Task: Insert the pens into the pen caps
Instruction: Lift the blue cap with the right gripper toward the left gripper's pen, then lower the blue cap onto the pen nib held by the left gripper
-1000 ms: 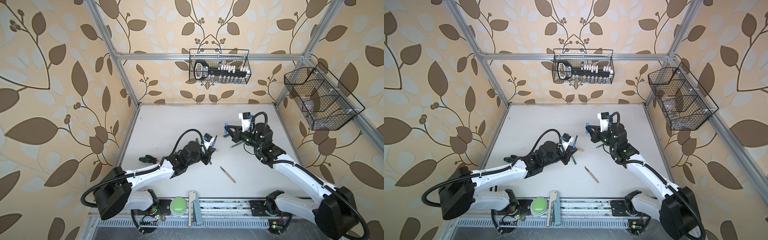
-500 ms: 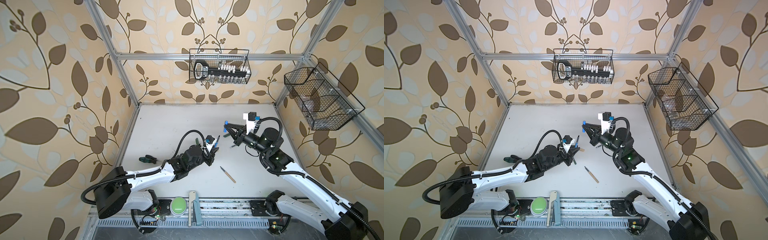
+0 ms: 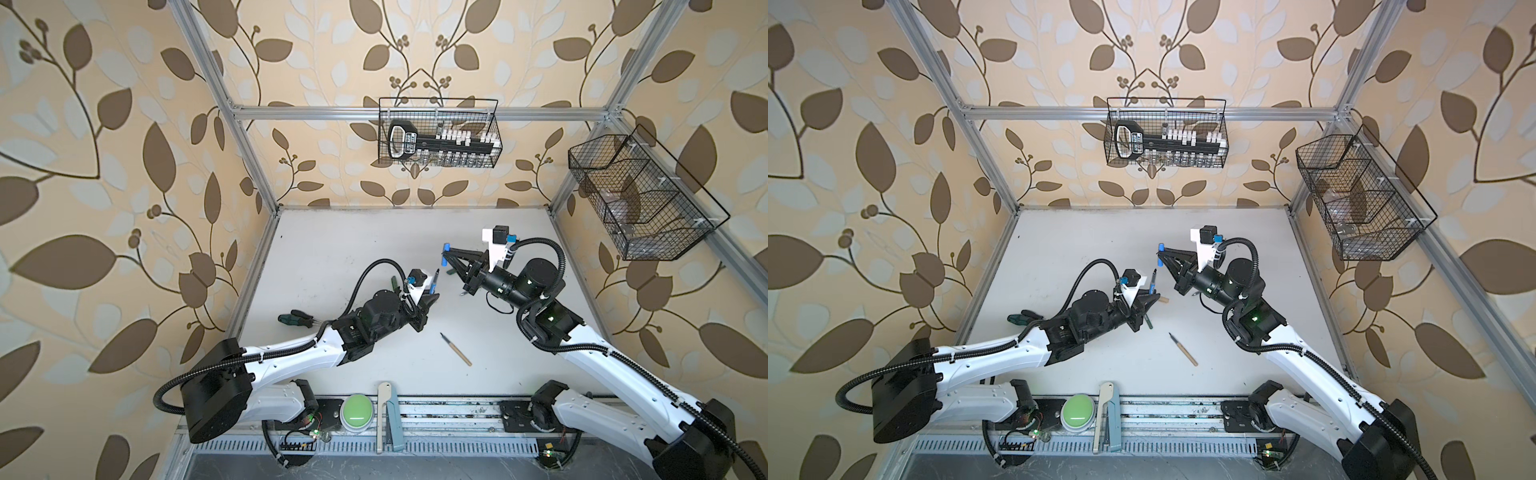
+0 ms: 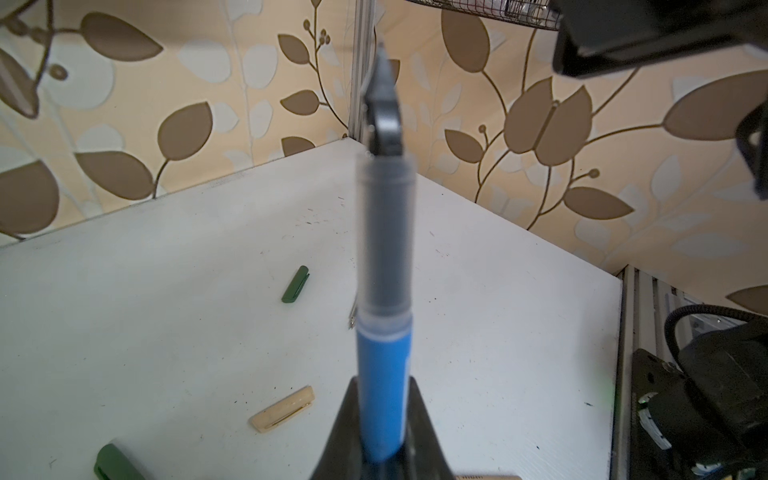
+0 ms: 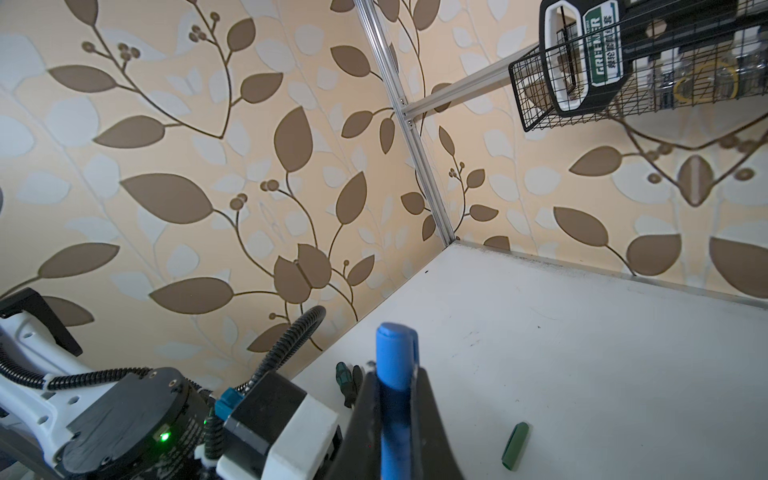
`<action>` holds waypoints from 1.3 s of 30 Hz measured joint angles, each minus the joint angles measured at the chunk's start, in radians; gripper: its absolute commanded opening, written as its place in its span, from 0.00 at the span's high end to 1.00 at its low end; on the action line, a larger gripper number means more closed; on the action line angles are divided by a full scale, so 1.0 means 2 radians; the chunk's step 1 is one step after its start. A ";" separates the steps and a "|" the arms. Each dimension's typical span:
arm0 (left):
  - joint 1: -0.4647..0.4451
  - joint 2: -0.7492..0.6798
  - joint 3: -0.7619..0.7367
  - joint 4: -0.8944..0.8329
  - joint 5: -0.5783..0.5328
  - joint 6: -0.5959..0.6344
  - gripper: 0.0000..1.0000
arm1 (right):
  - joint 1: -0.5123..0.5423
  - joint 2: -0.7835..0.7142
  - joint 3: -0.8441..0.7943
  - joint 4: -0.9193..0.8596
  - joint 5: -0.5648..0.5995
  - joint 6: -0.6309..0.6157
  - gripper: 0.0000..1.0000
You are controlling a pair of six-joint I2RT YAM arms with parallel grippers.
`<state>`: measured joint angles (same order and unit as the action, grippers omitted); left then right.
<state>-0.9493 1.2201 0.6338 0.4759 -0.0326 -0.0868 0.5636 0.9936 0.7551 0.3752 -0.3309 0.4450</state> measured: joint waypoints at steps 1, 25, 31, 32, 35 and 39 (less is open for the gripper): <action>0.000 -0.002 0.000 0.000 0.000 0.000 1.00 | 0.002 0.003 0.000 0.002 0.000 0.000 0.96; 0.000 -0.009 -0.001 -0.002 0.008 -0.001 1.00 | 0.014 0.014 -0.026 0.040 -0.003 0.004 0.95; 0.000 -0.009 -0.001 -0.005 0.010 -0.001 1.00 | 0.016 0.012 -0.035 0.050 -0.005 0.004 0.96; 0.000 -0.009 -0.001 -0.006 0.011 -0.001 1.00 | 0.016 0.010 -0.037 0.051 -0.005 0.004 0.96; 0.000 -0.009 -0.001 -0.005 0.013 -0.001 1.00 | 0.016 0.005 -0.038 0.050 -0.005 0.005 0.96; 0.000 -0.009 -0.001 -0.005 0.013 -0.001 1.00 | 0.016 0.003 -0.038 0.051 -0.005 0.005 0.96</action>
<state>-0.9493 1.2015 0.6319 0.4652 -0.0074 -0.0883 0.5961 0.9997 0.6785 0.4767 -0.3405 0.4549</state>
